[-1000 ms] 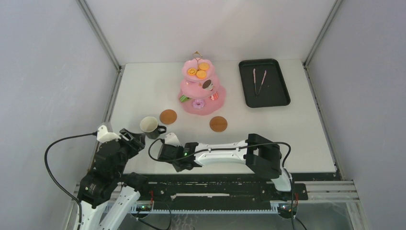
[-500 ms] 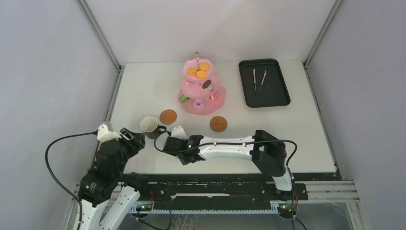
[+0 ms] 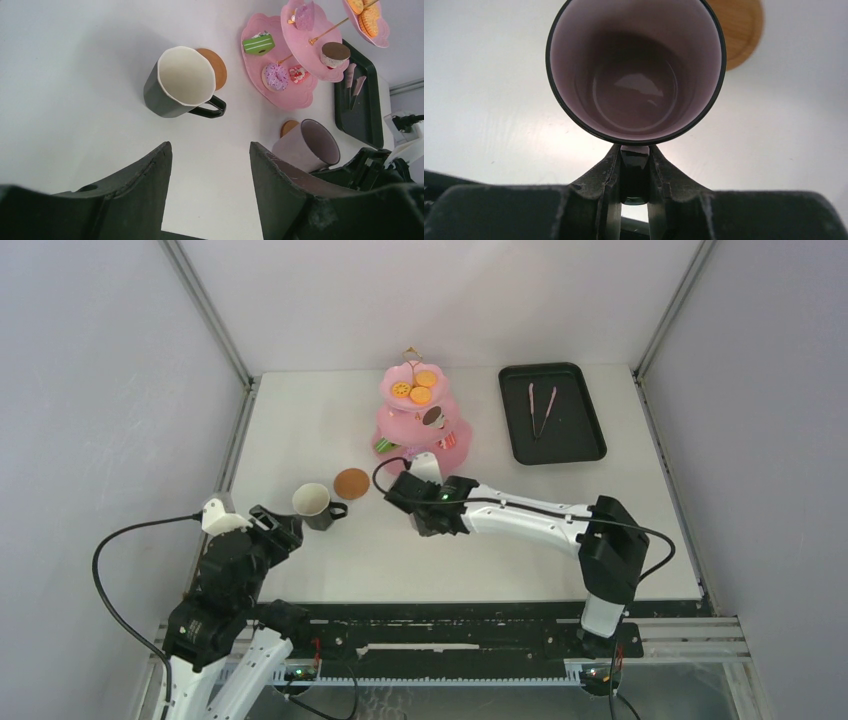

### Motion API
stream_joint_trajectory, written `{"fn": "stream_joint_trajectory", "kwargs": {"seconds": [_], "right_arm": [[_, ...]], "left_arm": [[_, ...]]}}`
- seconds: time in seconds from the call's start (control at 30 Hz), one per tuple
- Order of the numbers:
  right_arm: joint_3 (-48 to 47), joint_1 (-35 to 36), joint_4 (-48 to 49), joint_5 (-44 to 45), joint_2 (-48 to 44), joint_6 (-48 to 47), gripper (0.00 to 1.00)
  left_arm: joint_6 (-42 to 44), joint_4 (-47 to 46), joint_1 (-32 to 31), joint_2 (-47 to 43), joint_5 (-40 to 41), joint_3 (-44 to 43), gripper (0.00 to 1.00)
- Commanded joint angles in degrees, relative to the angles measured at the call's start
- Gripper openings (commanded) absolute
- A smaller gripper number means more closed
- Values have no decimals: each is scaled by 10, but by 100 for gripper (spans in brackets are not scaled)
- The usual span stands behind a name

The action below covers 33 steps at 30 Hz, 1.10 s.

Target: Serve the afternoon tea

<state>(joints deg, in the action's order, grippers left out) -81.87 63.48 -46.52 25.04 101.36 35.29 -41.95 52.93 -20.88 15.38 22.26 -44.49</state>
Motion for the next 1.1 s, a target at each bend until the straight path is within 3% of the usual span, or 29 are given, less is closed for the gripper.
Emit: {"fn": "stream_joint_trajectory", "kwargs": {"seconds": [0.0,0.33,1.07], "right_arm": [[9,-23,20,43,-49,3,0],[63,-68,77,73,-76,-9,0],[99,-145,178,55,-62,-53,0]], "left_arm": [[13,-25,-1,-3,3,-17,63],[23,-24,-2,8,3,-23,64],[56,-22,-2,47,13,-38,63]]}}
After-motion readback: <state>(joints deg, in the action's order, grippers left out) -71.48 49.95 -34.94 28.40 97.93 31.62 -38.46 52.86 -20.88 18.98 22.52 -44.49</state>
